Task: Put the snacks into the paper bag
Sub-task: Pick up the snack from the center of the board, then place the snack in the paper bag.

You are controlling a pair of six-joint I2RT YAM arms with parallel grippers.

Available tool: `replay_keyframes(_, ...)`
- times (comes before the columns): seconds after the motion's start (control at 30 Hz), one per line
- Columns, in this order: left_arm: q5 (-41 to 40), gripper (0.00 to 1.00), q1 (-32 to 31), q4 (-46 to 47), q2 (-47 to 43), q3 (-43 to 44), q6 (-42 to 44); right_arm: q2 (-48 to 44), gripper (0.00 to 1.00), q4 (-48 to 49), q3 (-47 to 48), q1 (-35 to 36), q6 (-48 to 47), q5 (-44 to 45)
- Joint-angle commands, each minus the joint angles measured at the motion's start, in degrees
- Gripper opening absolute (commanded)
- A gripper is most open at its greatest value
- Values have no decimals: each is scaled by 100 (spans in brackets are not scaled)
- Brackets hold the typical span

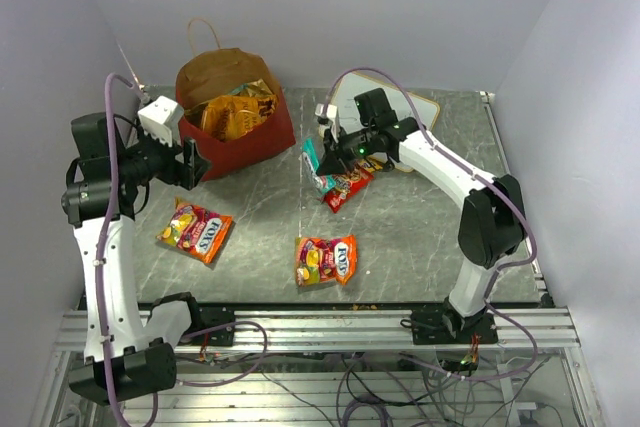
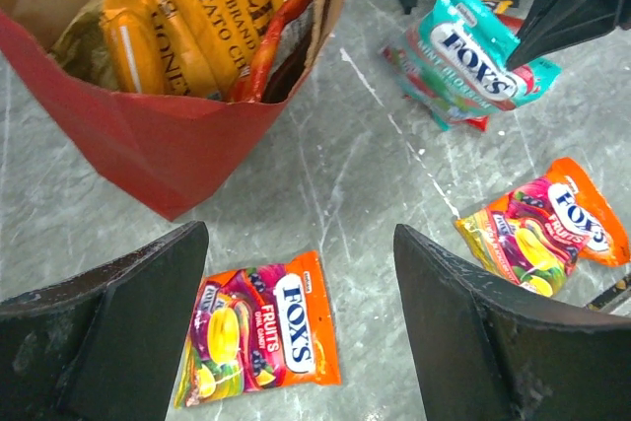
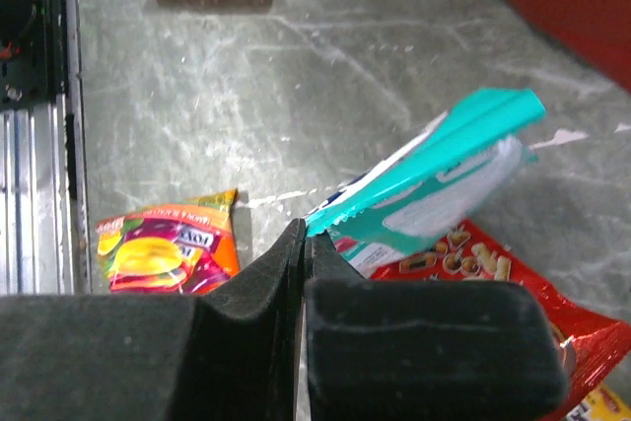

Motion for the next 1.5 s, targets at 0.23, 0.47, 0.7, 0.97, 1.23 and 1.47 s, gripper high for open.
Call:
replay_keyframes(0.23, 138, 85, -1164, -303, 299, 255, 463, -724, 0, -1192, 101, -19, -1253, -41)
replay_keyframes(0.47, 460, 84, -2019, -473, 709, 618, 943, -1255, 0, -1572, 455, -24, -1499, -112)
replay_keyframes(0.7, 861, 88, -2574, 92, 1130, 996, 900, -1763, 0, -1542, 832, -17, -1213, -59)
replay_keyframes(0.97, 1095, 91, -2976, 1629, 1333, 581, 197, -2124, 0, -1092, 1068, -19, -493, -46)
replay_keyframes(1.23, 1540, 97, -3337, 2177, 1504, 169, -140, -2233, 0, -899, 1142, -58, 10, -2)
replay_keyframes(1.47, 1455, 88, -3474, 2708, 1624, -123, -466, -2314, 0, -702, 1079, -220, 346, -343)
